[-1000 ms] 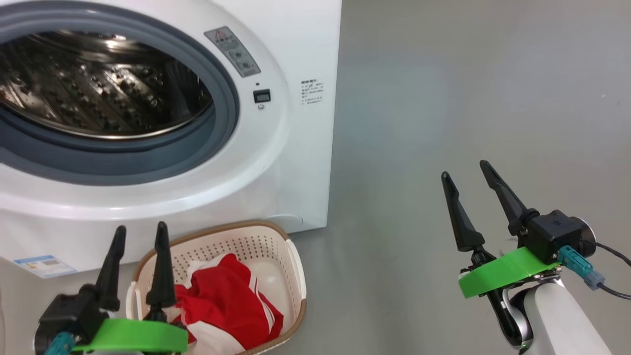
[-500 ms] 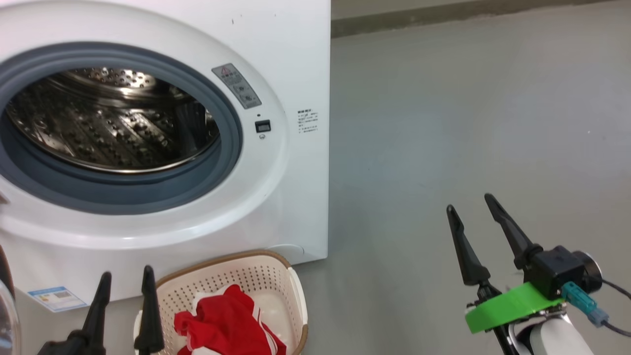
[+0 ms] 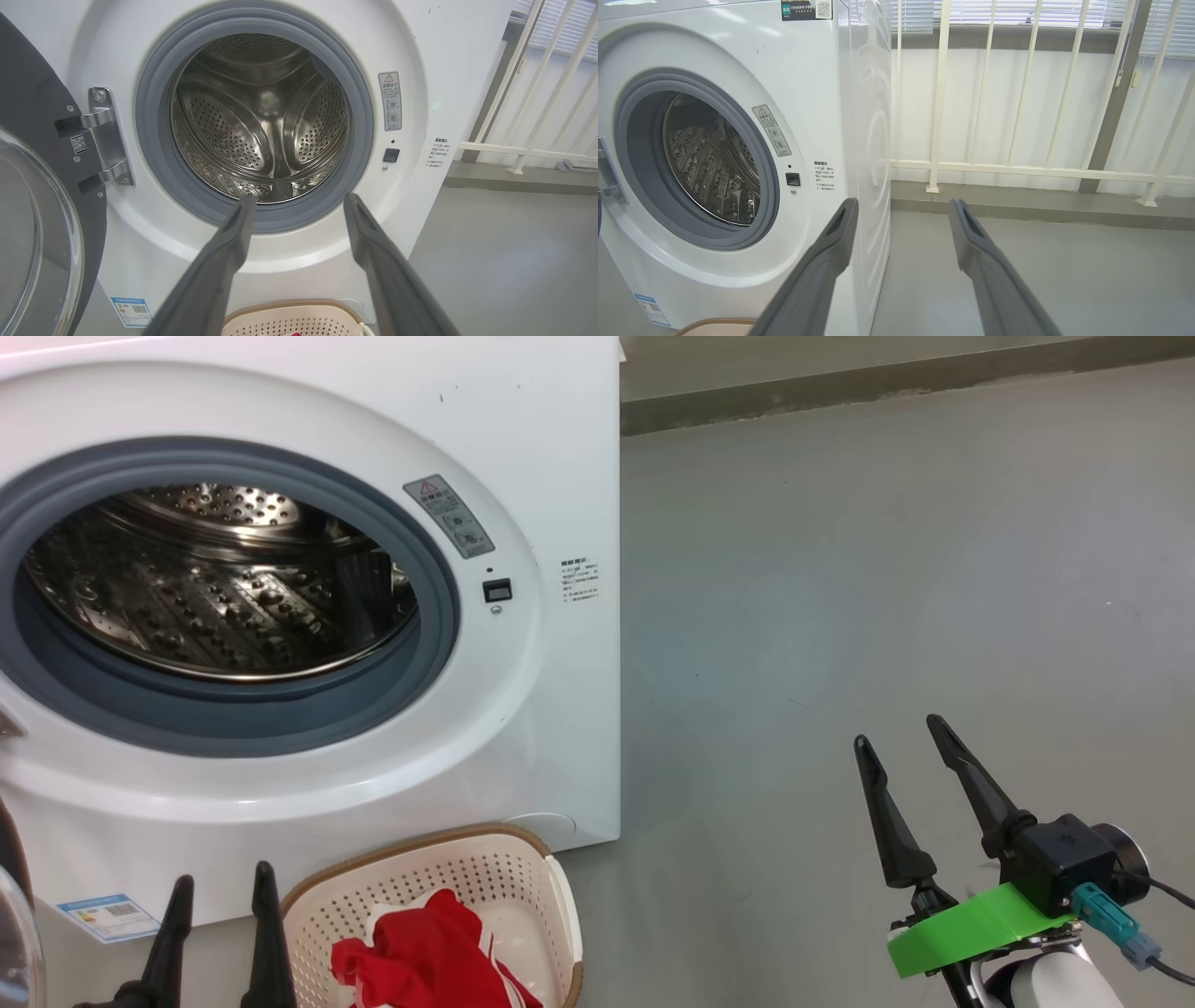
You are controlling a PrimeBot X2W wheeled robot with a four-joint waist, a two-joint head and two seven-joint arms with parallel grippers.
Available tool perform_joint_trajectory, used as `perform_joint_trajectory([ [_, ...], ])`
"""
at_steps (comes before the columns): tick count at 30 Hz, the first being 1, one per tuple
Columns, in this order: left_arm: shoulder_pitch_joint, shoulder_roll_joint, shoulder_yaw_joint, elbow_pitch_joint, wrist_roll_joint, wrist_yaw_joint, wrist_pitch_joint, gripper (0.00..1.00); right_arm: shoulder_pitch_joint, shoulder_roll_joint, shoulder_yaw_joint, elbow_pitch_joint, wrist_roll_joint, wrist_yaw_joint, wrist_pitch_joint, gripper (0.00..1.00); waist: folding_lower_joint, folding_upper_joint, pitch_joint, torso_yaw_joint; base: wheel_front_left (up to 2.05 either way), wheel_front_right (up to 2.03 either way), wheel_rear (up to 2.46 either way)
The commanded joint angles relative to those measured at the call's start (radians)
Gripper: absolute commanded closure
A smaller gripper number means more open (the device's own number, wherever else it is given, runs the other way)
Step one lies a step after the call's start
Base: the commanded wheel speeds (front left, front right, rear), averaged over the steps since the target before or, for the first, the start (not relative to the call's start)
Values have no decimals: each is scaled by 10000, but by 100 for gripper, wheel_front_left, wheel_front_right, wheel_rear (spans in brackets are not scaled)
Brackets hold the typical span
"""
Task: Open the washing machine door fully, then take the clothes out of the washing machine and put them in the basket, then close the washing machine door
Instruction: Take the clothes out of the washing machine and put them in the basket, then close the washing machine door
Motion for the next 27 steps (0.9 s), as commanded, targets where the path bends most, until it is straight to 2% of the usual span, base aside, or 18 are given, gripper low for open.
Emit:
perform_joint_trajectory([
  [1, -206, 203, 385, -312, 43, 72, -47, 0, -100, 5, 209, -293, -64, 48, -65, 0, 0, 0, 2, -3, -32, 9, 24],
  [8, -177, 239, 357, -356, 49, 146, -22, 0, -92, 5, 157, -277, -51, 48, -65, 0, 0, 0, -15, -7, -95, 55, 40],
  [19, -162, 341, 266, -545, -53, 36, -29, 0, -105, 5, 121, -235, -28, 48, -65, 0, 0, 0, 2, 31, -166, 145, 21],
  [27, -203, 358, 118, -588, -109, -52, -24, 0, -150, 5, 92, -203, -36, 48, -65, 0, 0, 0, 89, 79, -59, 59, 0],
])
